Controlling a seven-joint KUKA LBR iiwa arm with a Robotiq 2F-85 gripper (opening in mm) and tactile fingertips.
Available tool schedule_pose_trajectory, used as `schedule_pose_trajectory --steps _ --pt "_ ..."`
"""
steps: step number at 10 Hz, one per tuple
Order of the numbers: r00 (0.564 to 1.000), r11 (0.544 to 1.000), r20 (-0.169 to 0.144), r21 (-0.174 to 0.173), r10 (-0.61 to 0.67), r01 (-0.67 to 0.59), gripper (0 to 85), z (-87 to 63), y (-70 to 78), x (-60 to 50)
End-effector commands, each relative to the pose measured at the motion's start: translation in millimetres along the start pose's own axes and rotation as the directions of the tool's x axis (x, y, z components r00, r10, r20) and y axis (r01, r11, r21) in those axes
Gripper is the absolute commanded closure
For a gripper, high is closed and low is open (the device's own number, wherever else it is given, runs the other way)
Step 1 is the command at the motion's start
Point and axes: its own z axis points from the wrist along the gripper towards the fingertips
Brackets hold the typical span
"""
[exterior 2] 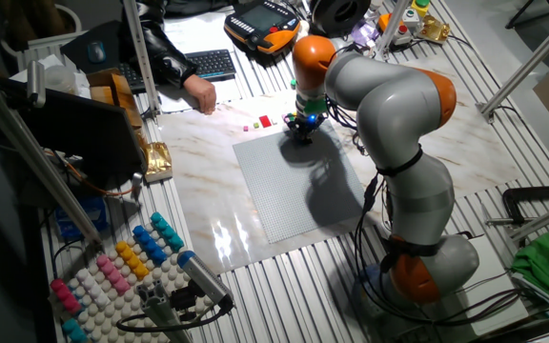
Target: Build with small Lego blocks
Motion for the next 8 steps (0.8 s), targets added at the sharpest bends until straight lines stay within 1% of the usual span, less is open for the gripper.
schedule_pose_trajectory --steps 1,3,6,8 --pt "1.000 1.000 -0.002 0.000 0.000 0.000 72.0 0.9 0.3 0.8" --pt "1.000 1.000 0.000 0.002 0.003 -0.003 71.0 0.6 0.0 0.8" --pt "1.000 1.000 -0.005 -0.006 0.007 -0.007 69.7 -0.7 0.7 1.4" --pt "1.000 1.000 -0.013 -0.003 0.006 -0.006 69.0 -2.6 1.1 2.0"
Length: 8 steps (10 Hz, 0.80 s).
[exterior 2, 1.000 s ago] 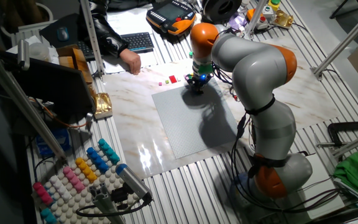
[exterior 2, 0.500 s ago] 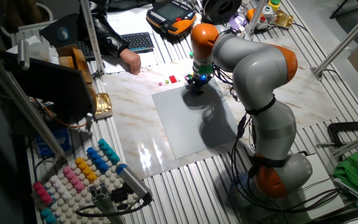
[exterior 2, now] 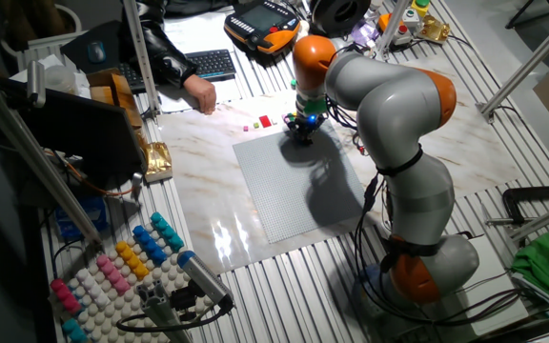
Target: Build with small Lego blocks
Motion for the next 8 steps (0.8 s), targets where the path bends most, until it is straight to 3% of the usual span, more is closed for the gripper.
schedule_pose_trajectory --steps 1,8 --pt "1.000 1.000 0.001 -0.001 -0.001 0.001 69.0 -2.5 0.2 -1.2" --pt "1.000 1.000 -0.022 0.006 -0.008 0.008 68.0 -10.9 0.2 -4.9"
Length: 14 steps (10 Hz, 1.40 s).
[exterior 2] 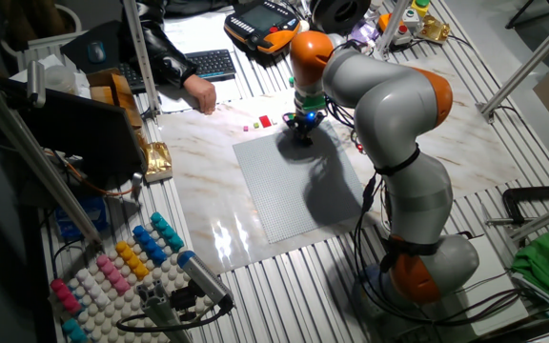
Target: Build with small Lego blocks
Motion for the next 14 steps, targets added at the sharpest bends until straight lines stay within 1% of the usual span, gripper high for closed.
schedule_pose_trajectory --steps 1,3,5,7,14 --pt "1.000 1.000 0.001 0.005 -0.002 0.002 68.0 -0.6 -0.6 0.1" --pt "1.000 1.000 -0.004 0.013 -0.019 0.019 68.0 -1.6 -5.9 0.9" --pt "1.000 0.999 -0.006 0.010 -0.030 0.030 68.7 -0.3 -12.5 0.5" --pt "0.999 0.999 0.005 0.007 -0.034 0.034 70.0 2.6 -15.8 -0.9" --pt "0.999 0.999 0.010 -0.012 -0.036 0.036 72.0 10.0 -18.1 -2.6"
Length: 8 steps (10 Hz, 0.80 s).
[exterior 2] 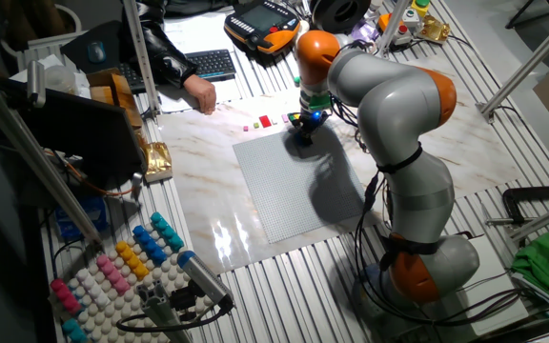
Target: Build with small Lego blocks
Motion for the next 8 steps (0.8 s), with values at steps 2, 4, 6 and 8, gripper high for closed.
schedule_pose_trajectory --steps 2,4,6,8 --pt "1.000 1.000 0.000 -0.001 -0.003 0.003 72.0 2.0 -0.6 0.3" --pt "1.000 1.000 0.001 0.003 -0.007 0.007 72.0 1.6 -0.8 0.1" --pt "1.000 1.000 -0.005 0.006 -0.002 0.002 69.3 -0.9 1.5 0.6" --pt "1.000 1.000 -0.002 0.012 0.005 -0.005 60.3 -1.8 2.2 1.0"
